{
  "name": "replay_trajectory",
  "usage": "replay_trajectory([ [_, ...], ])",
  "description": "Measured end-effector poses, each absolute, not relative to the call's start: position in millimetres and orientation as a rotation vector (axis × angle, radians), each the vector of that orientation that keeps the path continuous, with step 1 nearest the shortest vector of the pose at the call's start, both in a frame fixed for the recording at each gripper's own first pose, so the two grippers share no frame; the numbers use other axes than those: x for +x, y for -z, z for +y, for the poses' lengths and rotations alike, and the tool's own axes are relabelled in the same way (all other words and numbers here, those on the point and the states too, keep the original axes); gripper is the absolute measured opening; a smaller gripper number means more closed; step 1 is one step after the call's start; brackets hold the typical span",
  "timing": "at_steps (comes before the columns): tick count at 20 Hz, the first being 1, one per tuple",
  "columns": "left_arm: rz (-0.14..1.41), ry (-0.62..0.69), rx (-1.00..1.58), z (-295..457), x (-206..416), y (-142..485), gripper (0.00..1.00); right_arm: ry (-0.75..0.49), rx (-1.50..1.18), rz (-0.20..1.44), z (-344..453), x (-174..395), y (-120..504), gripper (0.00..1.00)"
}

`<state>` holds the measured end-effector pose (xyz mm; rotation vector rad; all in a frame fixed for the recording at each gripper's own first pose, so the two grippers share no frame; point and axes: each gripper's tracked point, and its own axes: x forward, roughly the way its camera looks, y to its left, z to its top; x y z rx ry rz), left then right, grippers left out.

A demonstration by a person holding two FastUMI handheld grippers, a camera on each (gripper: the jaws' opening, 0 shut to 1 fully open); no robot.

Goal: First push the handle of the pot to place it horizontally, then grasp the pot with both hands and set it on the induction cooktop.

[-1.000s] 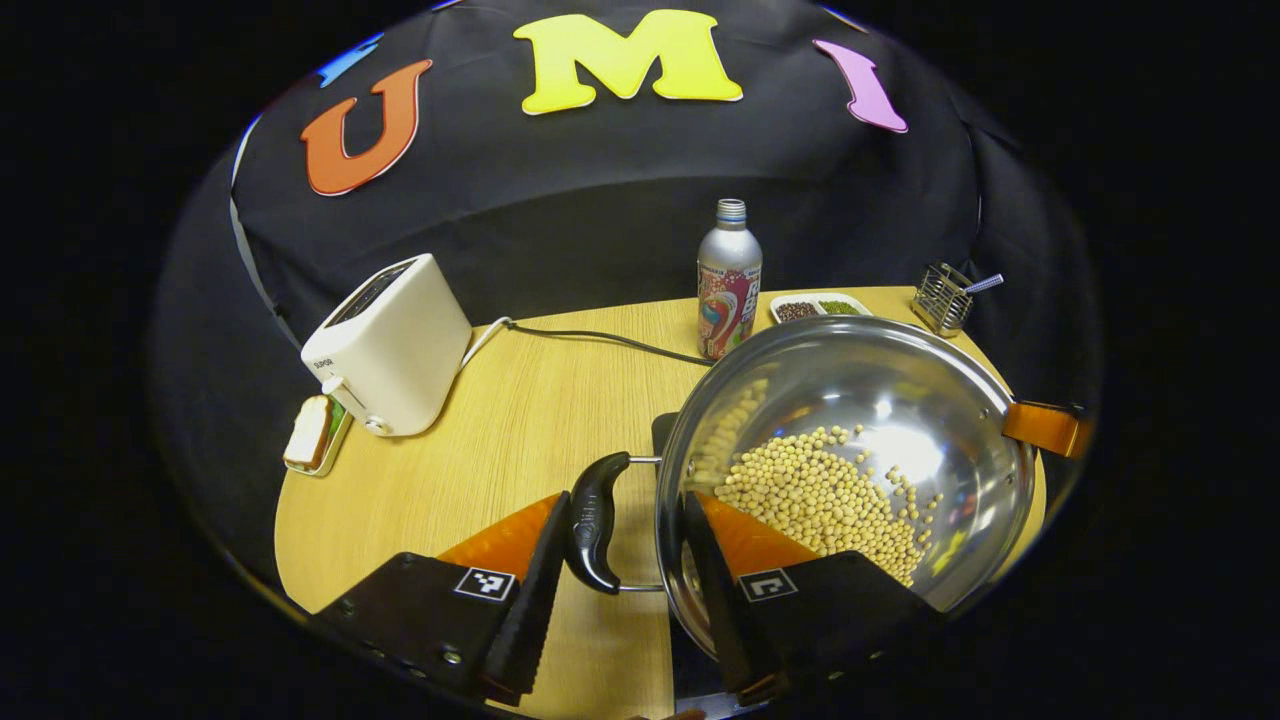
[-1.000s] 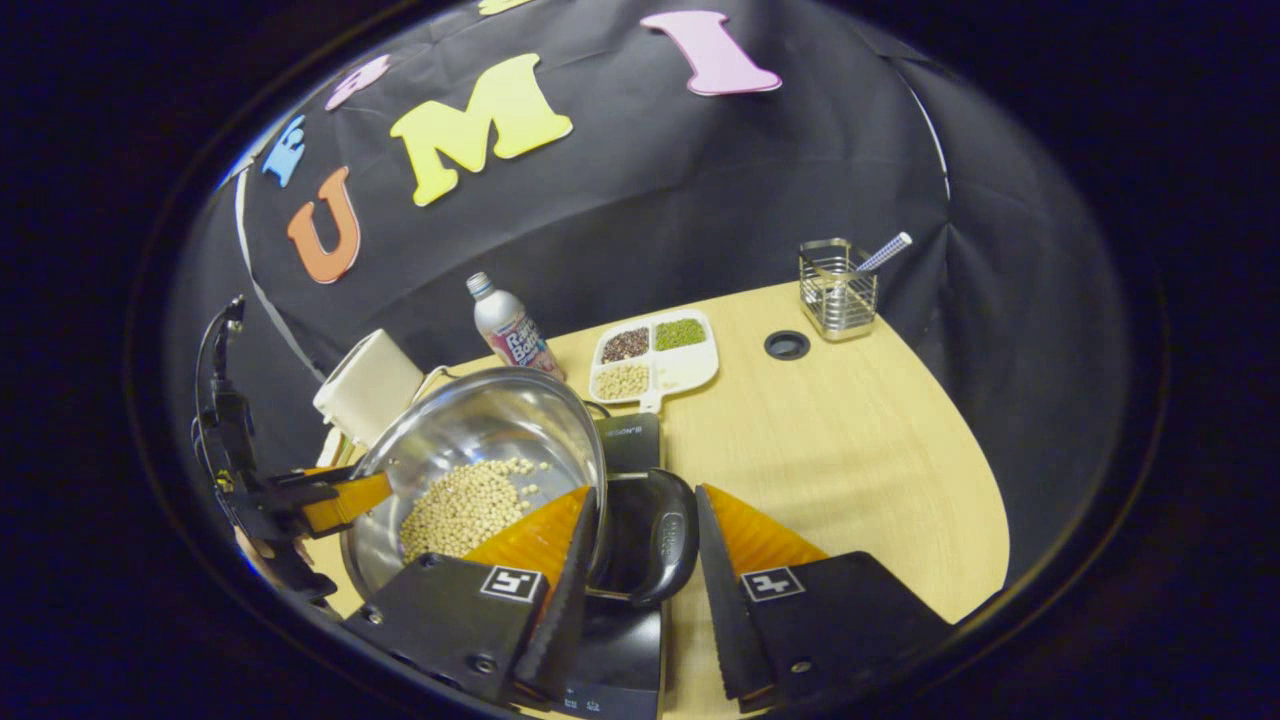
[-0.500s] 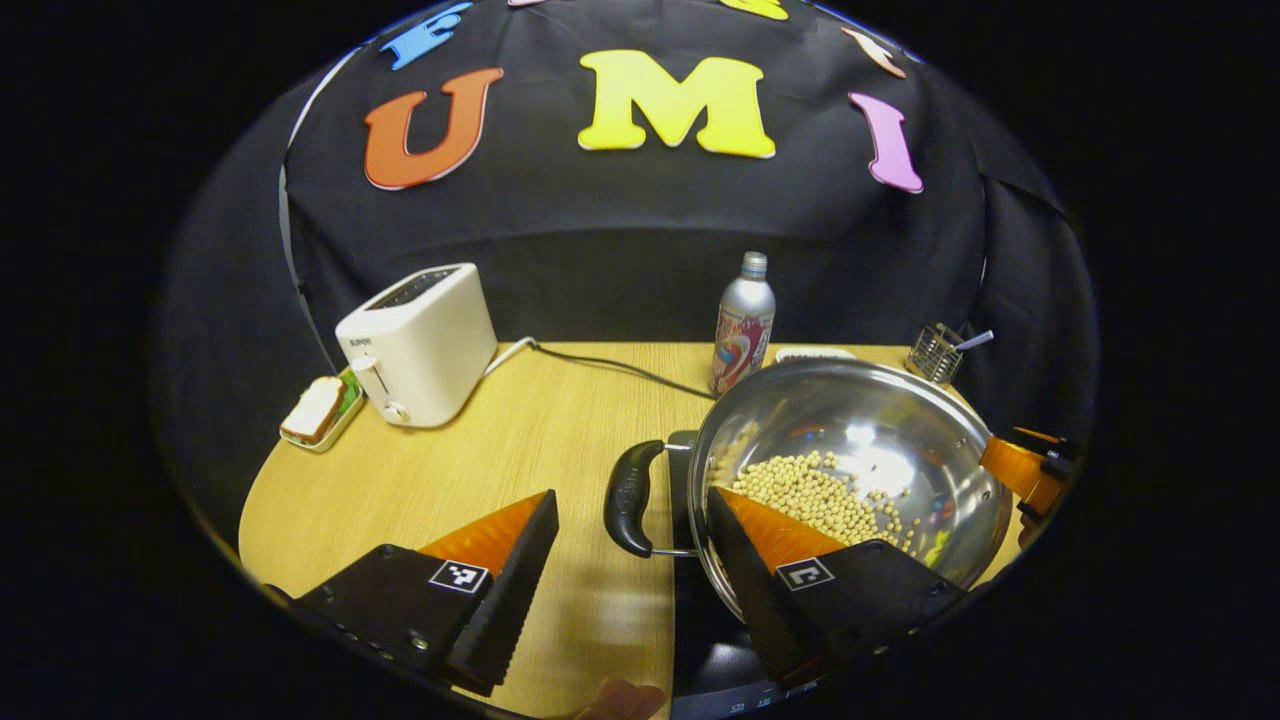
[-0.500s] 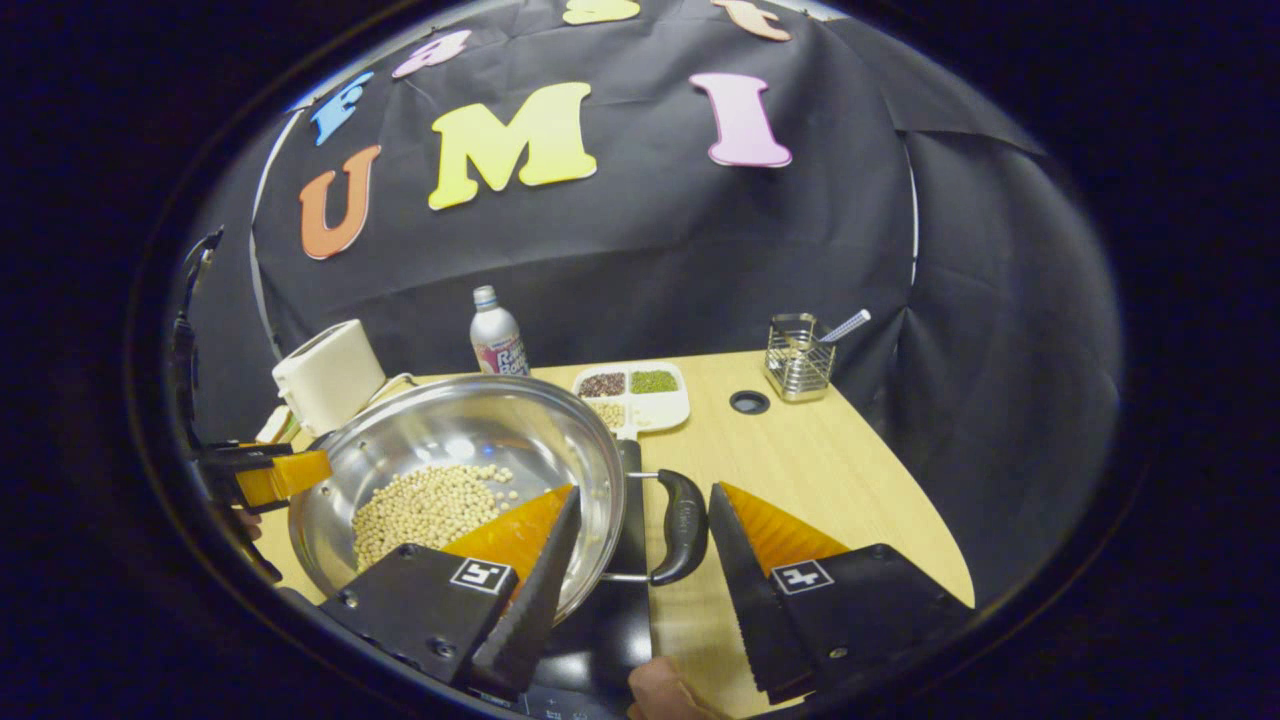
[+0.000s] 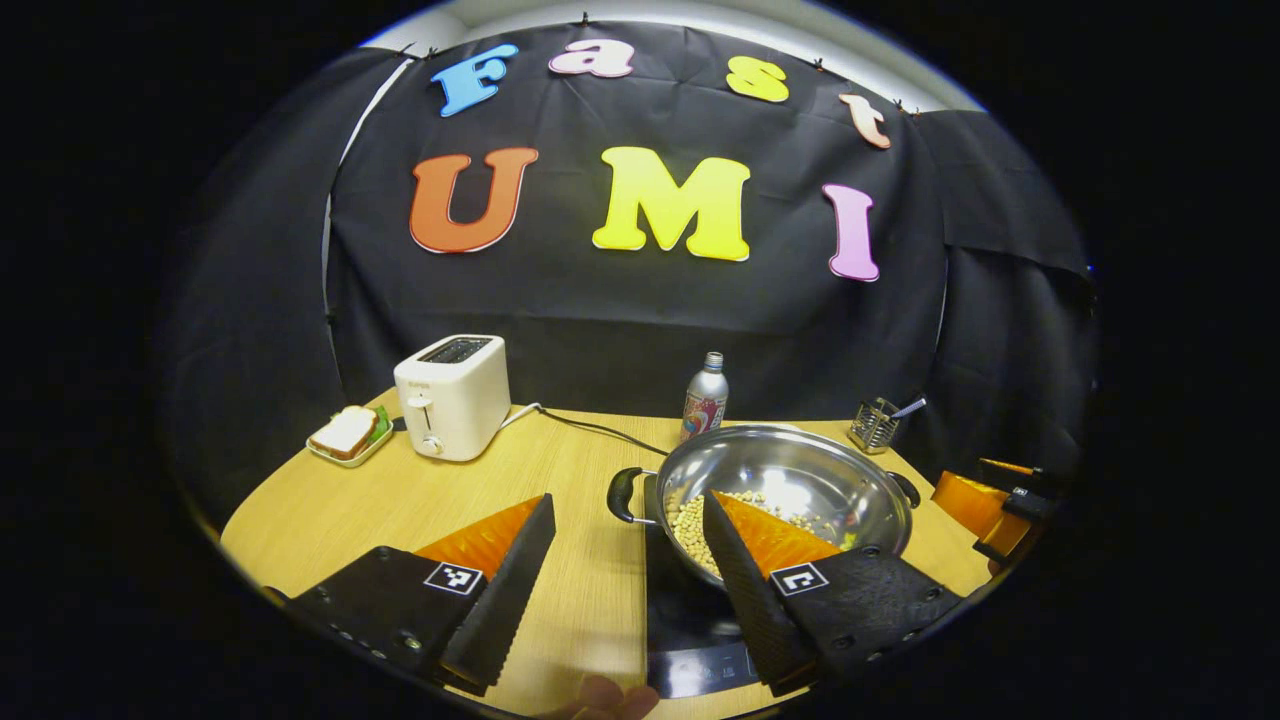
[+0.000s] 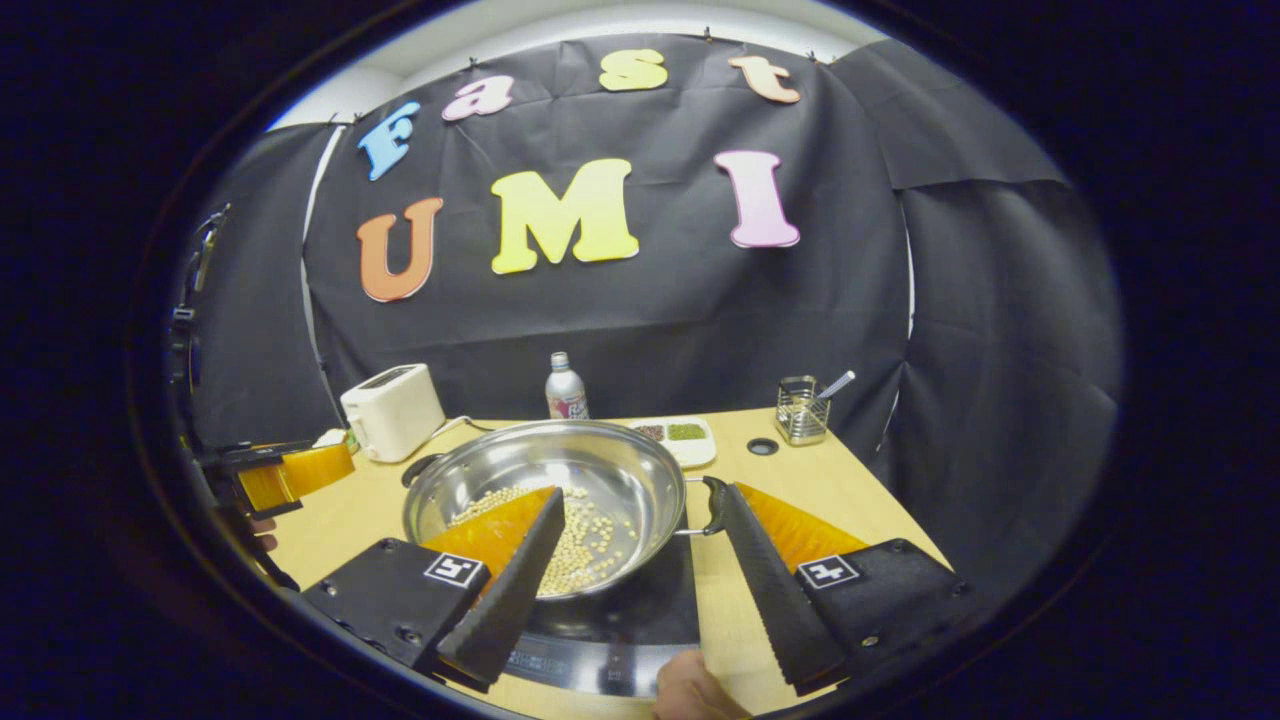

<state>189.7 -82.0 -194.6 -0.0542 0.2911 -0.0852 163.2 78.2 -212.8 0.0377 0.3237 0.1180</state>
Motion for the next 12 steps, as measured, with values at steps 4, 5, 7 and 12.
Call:
replay_trajectory([
  [4,0.252,0.108,-0.043,-92.4,145.0,173.5,0.92,-0.131,0.057,0.289,80.3,122.3,193.2,0.99],
  [5,0.237,0.114,-0.047,-94.8,134.1,166.6,0.91,-0.129,0.060,0.277,78.4,112.7,187.3,0.99],
  [7,0.189,0.071,-0.039,-87.3,116.5,148.4,0.91,-0.135,0.058,0.241,75.7,92.1,171.3,0.99],
  [12,0.075,0.070,-0.001,-81.8,64.7,91.4,0.93,-0.139,0.048,0.142,69.9,39.8,119.6,0.99],
])
